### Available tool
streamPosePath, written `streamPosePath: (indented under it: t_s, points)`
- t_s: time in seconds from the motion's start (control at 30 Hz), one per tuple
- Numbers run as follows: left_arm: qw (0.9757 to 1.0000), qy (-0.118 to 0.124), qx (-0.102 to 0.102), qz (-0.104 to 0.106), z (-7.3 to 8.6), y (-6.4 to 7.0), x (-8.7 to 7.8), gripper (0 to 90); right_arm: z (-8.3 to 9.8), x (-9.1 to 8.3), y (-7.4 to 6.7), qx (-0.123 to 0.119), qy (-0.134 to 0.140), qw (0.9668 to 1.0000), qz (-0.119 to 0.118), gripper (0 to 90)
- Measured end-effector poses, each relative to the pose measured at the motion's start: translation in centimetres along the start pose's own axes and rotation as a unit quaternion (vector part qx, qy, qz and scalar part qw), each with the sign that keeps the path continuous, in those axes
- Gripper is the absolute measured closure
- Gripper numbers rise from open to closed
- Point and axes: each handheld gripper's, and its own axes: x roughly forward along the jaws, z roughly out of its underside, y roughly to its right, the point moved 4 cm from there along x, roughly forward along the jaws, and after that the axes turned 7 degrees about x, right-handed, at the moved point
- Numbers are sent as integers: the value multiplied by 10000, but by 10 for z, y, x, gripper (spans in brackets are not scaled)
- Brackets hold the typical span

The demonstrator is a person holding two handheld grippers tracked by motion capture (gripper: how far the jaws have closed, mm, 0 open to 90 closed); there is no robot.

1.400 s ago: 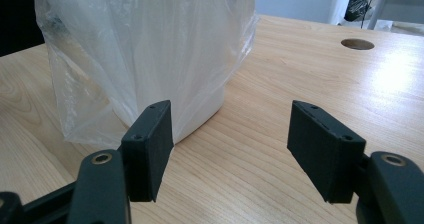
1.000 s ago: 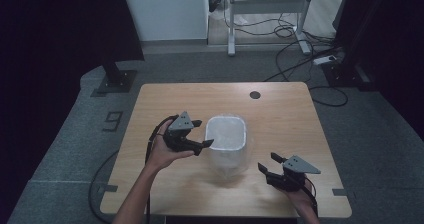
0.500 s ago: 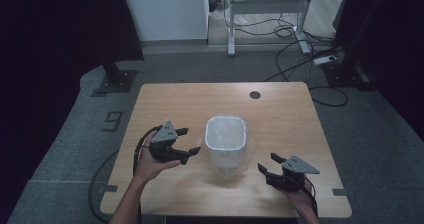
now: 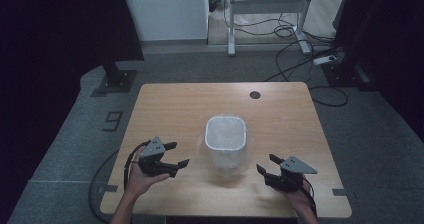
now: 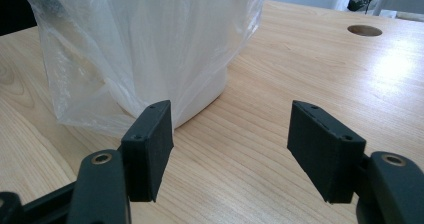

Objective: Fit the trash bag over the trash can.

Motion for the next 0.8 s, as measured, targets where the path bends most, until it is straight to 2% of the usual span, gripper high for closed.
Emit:
streamPosePath:
  t_s: [0.47, 0.8]
  points:
    - [9992, -257, -306, -88, 37, -3, 9, 213, 2, 1, 1, 7, -33, 10000, 7, 344]
    - [9989, -307, -334, -94, 41, -3, 14, 215, 2, 0, 1, 11, -34, 10000, 10, 344]
